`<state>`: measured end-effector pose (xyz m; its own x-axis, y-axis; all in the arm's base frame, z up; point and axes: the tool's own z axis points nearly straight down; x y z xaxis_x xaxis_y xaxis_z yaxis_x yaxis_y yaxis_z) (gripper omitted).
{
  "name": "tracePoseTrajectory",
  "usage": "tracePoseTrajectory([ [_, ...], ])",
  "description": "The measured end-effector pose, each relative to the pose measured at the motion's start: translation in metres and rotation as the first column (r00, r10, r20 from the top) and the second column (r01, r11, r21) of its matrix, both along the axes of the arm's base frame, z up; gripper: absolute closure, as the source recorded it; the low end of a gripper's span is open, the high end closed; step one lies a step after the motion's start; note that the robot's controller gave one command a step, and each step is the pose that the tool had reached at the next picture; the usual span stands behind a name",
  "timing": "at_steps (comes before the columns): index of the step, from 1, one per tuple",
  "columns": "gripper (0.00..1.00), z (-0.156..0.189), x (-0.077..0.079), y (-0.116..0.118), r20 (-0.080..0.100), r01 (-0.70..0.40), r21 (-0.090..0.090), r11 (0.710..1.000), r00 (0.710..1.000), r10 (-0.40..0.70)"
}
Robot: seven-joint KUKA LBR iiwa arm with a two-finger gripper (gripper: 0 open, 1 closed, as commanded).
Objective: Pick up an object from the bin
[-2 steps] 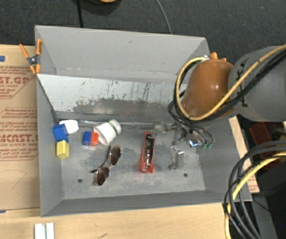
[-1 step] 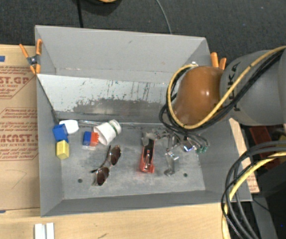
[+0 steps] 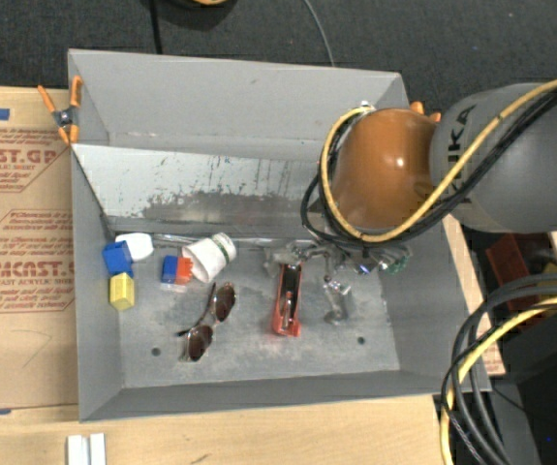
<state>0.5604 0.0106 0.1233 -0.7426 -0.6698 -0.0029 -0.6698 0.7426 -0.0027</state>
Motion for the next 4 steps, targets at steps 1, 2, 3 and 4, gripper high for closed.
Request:
tracePoseTrajectory([
  [1,0.00,-0.038,0.000,0.025,-0.001,-0.208,0.003,0.978,0.978,0.208],
  [2,1.00,-0.054,0.002,0.015,0.001,-0.302,0.001,0.953,0.953,0.302],
  [3,1.00,-0.054,0.002,0.015,0.001,-0.302,0.001,0.953,0.953,0.302],
  [4,1.00,-0.049,0.000,0.015,-0.004,-0.302,0.002,0.953,0.953,0.302],
])
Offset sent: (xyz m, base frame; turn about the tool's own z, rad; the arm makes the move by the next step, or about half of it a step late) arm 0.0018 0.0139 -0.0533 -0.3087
